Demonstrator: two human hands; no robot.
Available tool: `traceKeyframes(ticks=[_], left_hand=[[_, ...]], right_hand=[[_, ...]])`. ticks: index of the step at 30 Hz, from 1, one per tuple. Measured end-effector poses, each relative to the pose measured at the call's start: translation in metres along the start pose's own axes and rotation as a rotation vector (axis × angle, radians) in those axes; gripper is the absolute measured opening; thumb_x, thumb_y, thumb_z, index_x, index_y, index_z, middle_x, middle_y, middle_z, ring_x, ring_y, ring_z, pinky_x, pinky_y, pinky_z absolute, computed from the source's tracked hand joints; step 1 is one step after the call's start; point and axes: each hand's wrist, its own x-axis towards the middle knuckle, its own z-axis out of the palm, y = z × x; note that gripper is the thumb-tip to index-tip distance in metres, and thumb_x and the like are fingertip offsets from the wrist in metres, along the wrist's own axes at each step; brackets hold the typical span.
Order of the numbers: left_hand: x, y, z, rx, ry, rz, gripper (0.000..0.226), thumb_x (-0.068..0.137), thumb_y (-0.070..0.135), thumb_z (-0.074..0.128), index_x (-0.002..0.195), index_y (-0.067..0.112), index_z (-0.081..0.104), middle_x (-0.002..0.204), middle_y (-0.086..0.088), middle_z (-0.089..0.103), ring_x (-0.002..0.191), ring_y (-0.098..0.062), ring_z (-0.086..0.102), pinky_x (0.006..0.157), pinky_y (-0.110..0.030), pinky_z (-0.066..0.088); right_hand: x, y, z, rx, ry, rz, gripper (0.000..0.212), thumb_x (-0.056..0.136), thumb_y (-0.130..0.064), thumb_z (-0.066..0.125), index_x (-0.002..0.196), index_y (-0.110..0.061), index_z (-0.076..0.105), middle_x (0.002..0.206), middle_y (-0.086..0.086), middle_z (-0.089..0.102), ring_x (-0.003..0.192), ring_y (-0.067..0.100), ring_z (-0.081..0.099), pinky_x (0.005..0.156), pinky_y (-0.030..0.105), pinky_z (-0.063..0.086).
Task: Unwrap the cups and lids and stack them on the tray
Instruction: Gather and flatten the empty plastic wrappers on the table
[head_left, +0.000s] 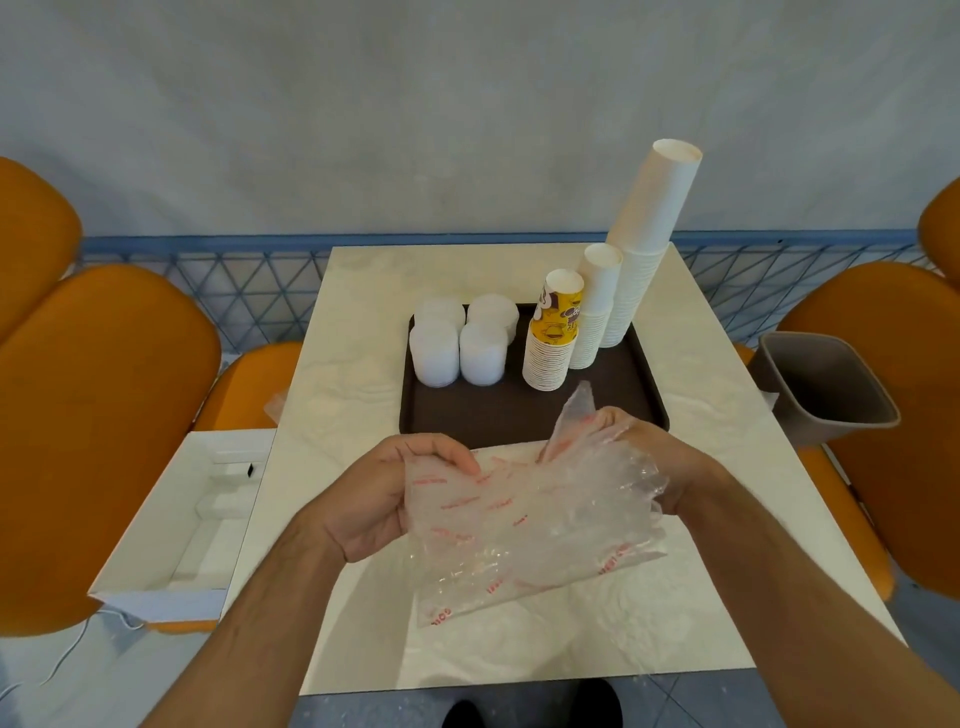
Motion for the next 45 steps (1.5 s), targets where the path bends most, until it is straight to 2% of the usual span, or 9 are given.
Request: traceKeyframes(ticks=[2, 6, 11, 14, 19, 26, 29, 33, 45], left_hand=[[-0.001, 0.001, -0.007, -0.088, -0.112, -0.002, 0.020, 0.085, 0.014, 0.061, 0.075, 0.008, 0.078, 0.091, -0.012, 0.073, 0.086, -0.024, 0.072, 0.069, -0.031, 0.059], [0.000, 0.009, -0.014, -0.080, -0.324, -0.206, 0.053, 0.063, 0.053, 0.078, 0.087, 0.006, 0.080, 0.103, -0.014, 0.074, 0.095, -0.024, 0.071, 0.081, -0.034, 0.058], [0.014, 0.015, 0.001, 0.206, -0.450, -0.253, 0.033, 0.093, -0.005, 0.057, 0.121, 0.008, 0.070, 0.125, -0.011, 0.067, 0.113, -0.024, 0.065, 0.092, -0.032, 0.054], [0.013, 0.014, 0.008, 0.300, -0.289, -0.179, 0.042, 0.086, -0.006, 0.068, 0.123, 0.013, 0.070, 0.120, 0.000, 0.071, 0.110, -0.014, 0.067, 0.088, -0.029, 0.056], [0.021, -0.005, 0.020, 0.313, 0.172, 0.046, 0.046, 0.081, -0.002, 0.077, 0.119, 0.024, 0.071, 0.121, 0.005, 0.069, 0.094, -0.003, 0.071, 0.078, -0.029, 0.060], [0.023, -0.018, 0.043, 0.174, 0.296, 0.236, 0.058, 0.081, -0.001, 0.075, 0.127, 0.035, 0.065, 0.121, 0.009, 0.070, 0.110, -0.013, 0.068, 0.088, -0.039, 0.058], [0.020, -0.018, 0.043, 0.034, 0.303, 0.250, 0.063, 0.081, -0.002, 0.076, 0.132, 0.032, 0.062, 0.117, 0.008, 0.072, 0.108, -0.017, 0.069, 0.088, -0.045, 0.059], [0.020, -0.021, 0.046, -0.034, 0.329, 0.274, 0.062, 0.080, -0.005, 0.075, 0.129, 0.031, 0.064, 0.115, 0.011, 0.071, 0.105, -0.016, 0.069, 0.083, -0.043, 0.060], [0.007, -0.011, 0.021, 0.226, 0.058, 0.256, 0.069, 0.069, -0.019, 0.078, 0.121, 0.025, 0.068, 0.116, 0.011, 0.070, 0.107, -0.014, 0.069, 0.080, -0.033, 0.059]], right_hand=[[0.000, -0.008, -0.002, -0.011, -0.018, -0.003, 0.062, 0.100, 0.007, 0.042, 0.057, -0.022, 0.077, 0.060, -0.007, 0.069, 0.059, 0.010, 0.066, 0.056, 0.018, 0.054], [0.001, -0.029, 0.003, -0.009, -0.078, -0.051, 0.045, 0.087, 0.017, 0.050, 0.071, -0.010, 0.081, 0.084, 0.011, 0.077, 0.080, 0.012, 0.073, 0.082, 0.028, 0.061], [0.006, -0.037, 0.010, -0.186, -0.213, -0.067, 0.057, 0.081, 0.028, 0.041, 0.076, -0.011, 0.082, 0.097, 0.019, 0.075, 0.090, 0.027, 0.072, 0.088, 0.049, 0.059], [0.005, -0.040, -0.004, -0.233, -0.105, -0.128, 0.045, 0.086, 0.017, 0.051, 0.089, -0.017, 0.080, 0.120, 0.004, 0.072, 0.116, 0.021, 0.066, 0.095, 0.033, 0.056], [0.002, -0.041, 0.026, -0.551, 0.640, -0.435, 0.022, 0.087, -0.021, 0.070, 0.095, -0.041, 0.072, 0.135, -0.016, 0.049, 0.122, -0.007, 0.046, 0.105, 0.032, 0.040], [0.006, 0.002, 0.082, -0.566, 0.760, -0.308, 0.037, 0.083, -0.034, 0.068, 0.111, -0.057, 0.063, 0.165, -0.019, -0.002, 0.153, 0.015, 0.003, 0.114, 0.054, 0.024], [-0.001, 0.000, 0.071, -0.082, 0.613, -0.234, 0.029, 0.088, -0.021, 0.076, 0.105, -0.044, 0.074, 0.159, -0.025, 0.014, 0.147, 0.005, 0.025, 0.112, 0.041, 0.040], [-0.008, -0.002, 0.063, 0.627, 0.179, -0.092, 0.037, 0.091, -0.007, 0.066, 0.125, -0.019, 0.068, 0.135, 0.010, 0.064, 0.120, 0.032, 0.065, 0.093, 0.045, 0.058], [-0.009, -0.005, 0.045, 0.424, 0.070, -0.196, 0.066, 0.083, 0.023, 0.061, 0.132, -0.021, 0.066, 0.135, 0.004, 0.065, 0.120, 0.031, 0.065, 0.093, 0.049, 0.058]])
